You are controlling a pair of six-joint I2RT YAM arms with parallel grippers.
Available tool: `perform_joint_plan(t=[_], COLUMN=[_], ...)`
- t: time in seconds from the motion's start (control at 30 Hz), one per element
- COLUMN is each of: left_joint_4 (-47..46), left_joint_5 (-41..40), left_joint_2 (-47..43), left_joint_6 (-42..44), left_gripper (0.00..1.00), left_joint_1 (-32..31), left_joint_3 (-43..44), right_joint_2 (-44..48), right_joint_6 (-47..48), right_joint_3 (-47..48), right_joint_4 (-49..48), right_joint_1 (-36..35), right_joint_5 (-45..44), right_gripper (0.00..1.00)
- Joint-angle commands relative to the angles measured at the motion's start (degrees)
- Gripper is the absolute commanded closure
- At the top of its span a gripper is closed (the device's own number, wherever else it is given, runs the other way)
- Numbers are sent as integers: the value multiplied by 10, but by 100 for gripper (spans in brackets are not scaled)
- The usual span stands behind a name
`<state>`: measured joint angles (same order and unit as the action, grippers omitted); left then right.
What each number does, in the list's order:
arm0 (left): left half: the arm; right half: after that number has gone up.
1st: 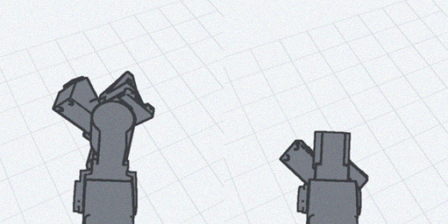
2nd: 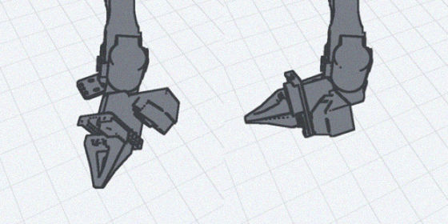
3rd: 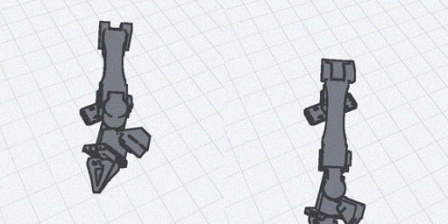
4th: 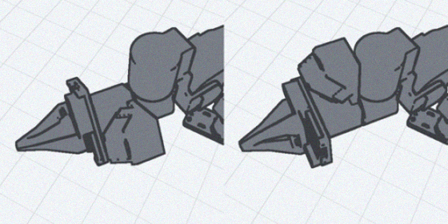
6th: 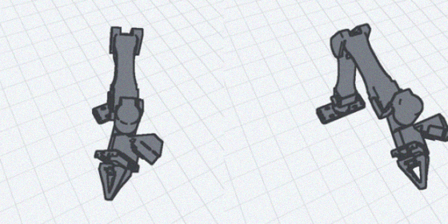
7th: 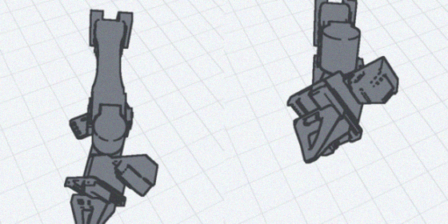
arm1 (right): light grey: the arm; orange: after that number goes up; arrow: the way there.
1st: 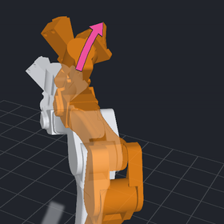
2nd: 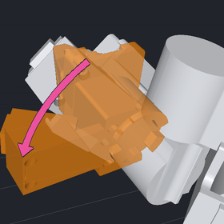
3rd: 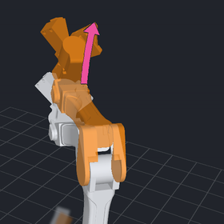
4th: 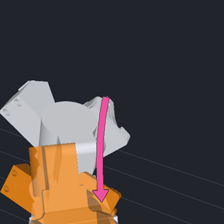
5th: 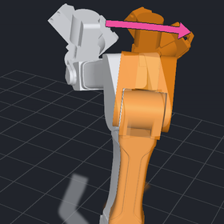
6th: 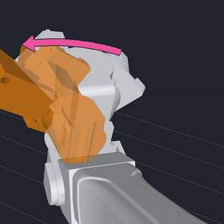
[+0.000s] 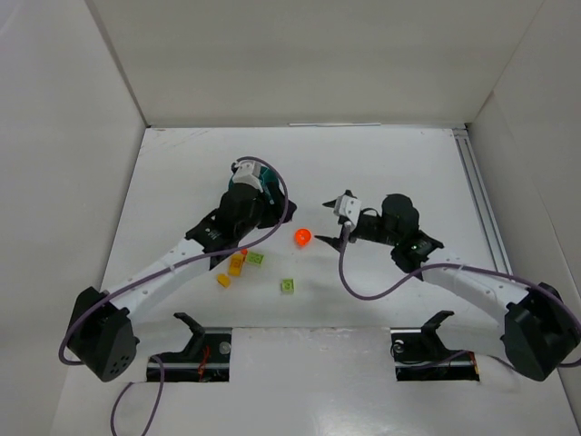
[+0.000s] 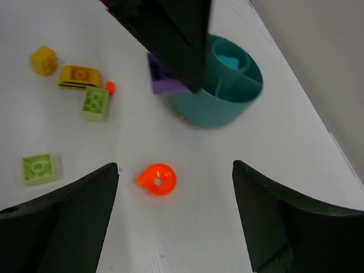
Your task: Sort the legos into containers by color
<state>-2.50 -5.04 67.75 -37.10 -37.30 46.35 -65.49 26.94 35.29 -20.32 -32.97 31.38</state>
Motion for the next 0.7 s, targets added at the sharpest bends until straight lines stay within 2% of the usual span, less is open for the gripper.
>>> perform_joint_plan(t=[0.0, 0.1, 0.2, 0.33, 0.67], left_joint_4=[-49, -63, -69, -75, -70], left_joint_5=[95, 111, 124, 152, 139], left_joint_2=[-26, -54, -70, -96, -133], left_joint_6=[29, 29, 29, 29, 29], left_gripper=[56, 56, 56, 55, 55], left_joint_1=[5, 5, 5, 5, 5], left_joint_3=[8, 8, 8, -4, -20], right_joint_2=[-20, -41, -58, -80, -60], right_joint_6=[59, 72, 77, 71, 47], right_joint_3=[46, 78, 94, 108, 103], right_joint_4=[-52, -52, -72, -93, -116], right_joint_1=[-45, -91, -104, -104, -104], right_joint_5=[101, 70, 46, 30, -1], right_gripper=[15, 15, 15, 15, 15])
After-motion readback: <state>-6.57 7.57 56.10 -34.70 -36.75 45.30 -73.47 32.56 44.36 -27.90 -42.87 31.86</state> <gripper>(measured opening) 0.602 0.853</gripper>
